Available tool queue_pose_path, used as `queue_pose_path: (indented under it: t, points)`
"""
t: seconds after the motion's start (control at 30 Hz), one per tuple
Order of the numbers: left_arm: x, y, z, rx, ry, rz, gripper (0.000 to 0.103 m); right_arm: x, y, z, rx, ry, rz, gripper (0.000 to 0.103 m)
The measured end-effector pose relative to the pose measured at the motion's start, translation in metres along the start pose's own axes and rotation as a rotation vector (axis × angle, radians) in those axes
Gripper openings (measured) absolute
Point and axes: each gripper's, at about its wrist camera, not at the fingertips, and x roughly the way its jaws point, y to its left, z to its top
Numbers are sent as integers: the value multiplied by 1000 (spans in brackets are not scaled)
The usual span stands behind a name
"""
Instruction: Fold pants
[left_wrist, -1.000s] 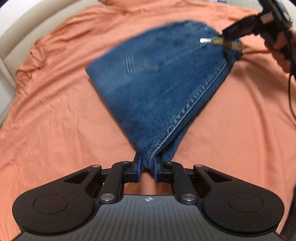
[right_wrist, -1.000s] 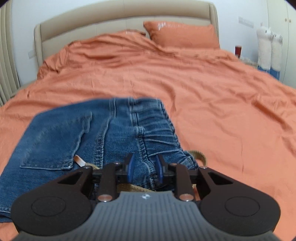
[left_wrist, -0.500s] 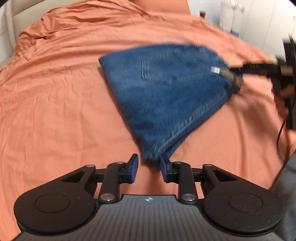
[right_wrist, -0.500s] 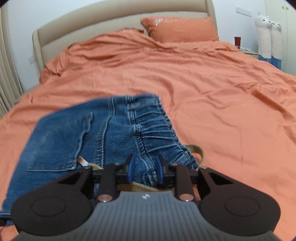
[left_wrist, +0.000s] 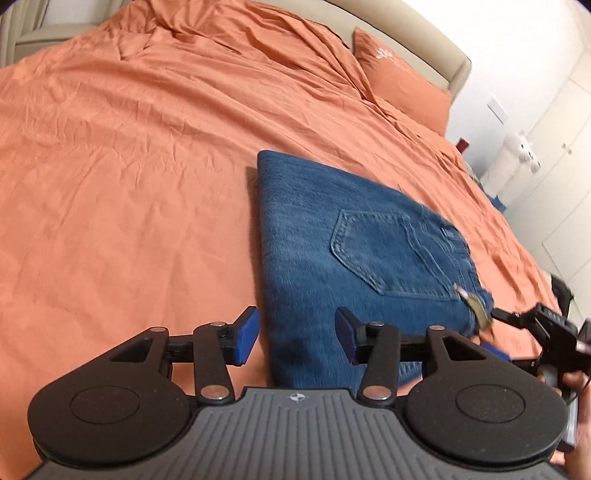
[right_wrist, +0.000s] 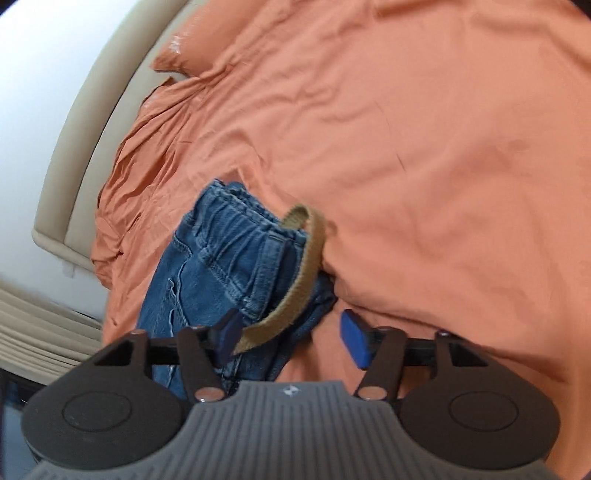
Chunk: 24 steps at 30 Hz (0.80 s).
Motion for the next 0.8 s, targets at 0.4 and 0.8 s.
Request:
queue_pose_path:
  t: [0.4, 0.8]
  points:
    - [54, 41, 11, -249, 38, -113, 60, 33, -6, 20, 50, -23, 46, 69]
    - [85, 43, 24, -259, 46, -172, 32, 55, -6, 30, 16, -35, 89, 48]
